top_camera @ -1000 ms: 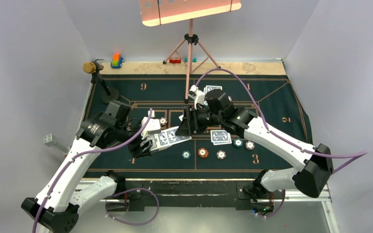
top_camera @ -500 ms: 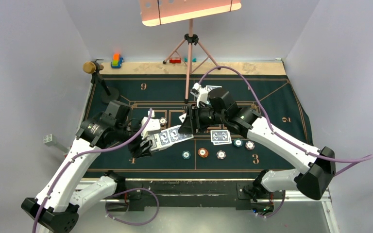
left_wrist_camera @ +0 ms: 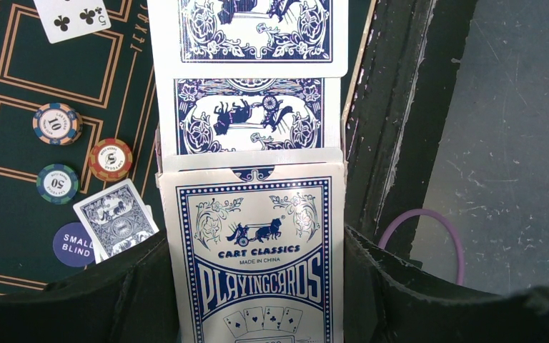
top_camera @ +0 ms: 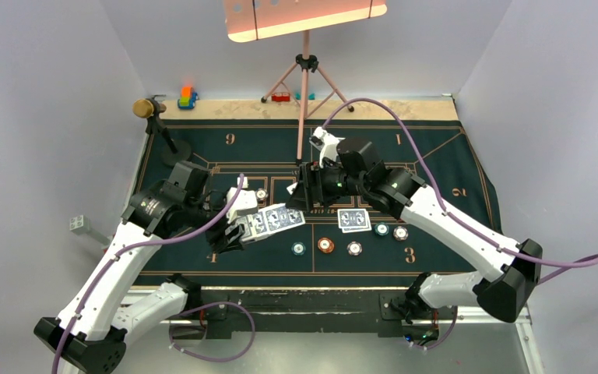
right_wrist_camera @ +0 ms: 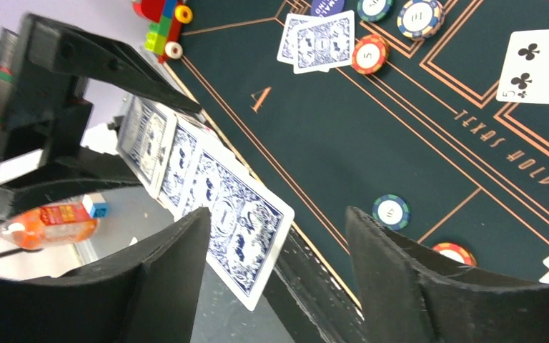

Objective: Distribute texas hold em gaming equipment

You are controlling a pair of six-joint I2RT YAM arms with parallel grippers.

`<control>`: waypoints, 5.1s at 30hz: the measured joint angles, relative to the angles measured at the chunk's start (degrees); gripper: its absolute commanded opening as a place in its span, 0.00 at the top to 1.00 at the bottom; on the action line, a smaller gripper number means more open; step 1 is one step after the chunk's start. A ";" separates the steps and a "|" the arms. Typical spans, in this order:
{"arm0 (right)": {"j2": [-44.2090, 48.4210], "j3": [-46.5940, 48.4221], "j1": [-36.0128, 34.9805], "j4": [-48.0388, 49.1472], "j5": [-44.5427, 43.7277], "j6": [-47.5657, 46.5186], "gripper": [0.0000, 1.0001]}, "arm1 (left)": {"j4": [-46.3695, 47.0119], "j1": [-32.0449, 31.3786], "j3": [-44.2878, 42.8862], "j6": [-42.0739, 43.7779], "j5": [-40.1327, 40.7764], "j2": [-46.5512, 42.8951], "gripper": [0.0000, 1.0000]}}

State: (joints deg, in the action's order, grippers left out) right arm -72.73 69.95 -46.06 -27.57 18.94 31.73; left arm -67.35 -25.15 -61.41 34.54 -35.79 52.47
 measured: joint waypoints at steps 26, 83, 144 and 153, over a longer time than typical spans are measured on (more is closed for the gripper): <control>0.81 -12.35 0.00 15.76 9.86 12.07 0.34 | -0.04 0.00 -0.26 0.00 0.00 0.00 1.00; 5.62 0.33 1.03 -3.87 1.51 4.66 0.92 | -0.04 0.00 -0.26 0.00 0.02 -0.42 1.00; -57.44 32.94 -7.43 -17.84 -69.53 -14.80 0.92 | -4.11 0.00 -0.98 0.61 -0.02 -1.97 1.00; -58.86 30.71 -9.33 -16.06 -64.70 -13.75 0.70 | -4.09 0.00 -0.98 0.61 -0.02 -1.90 1.00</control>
State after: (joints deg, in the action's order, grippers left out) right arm -131.59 100.66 -55.40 -43.64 -45.76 17.98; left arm -71.44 -25.15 -62.39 35.16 -35.81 50.57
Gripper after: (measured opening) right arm 0.247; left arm 0.702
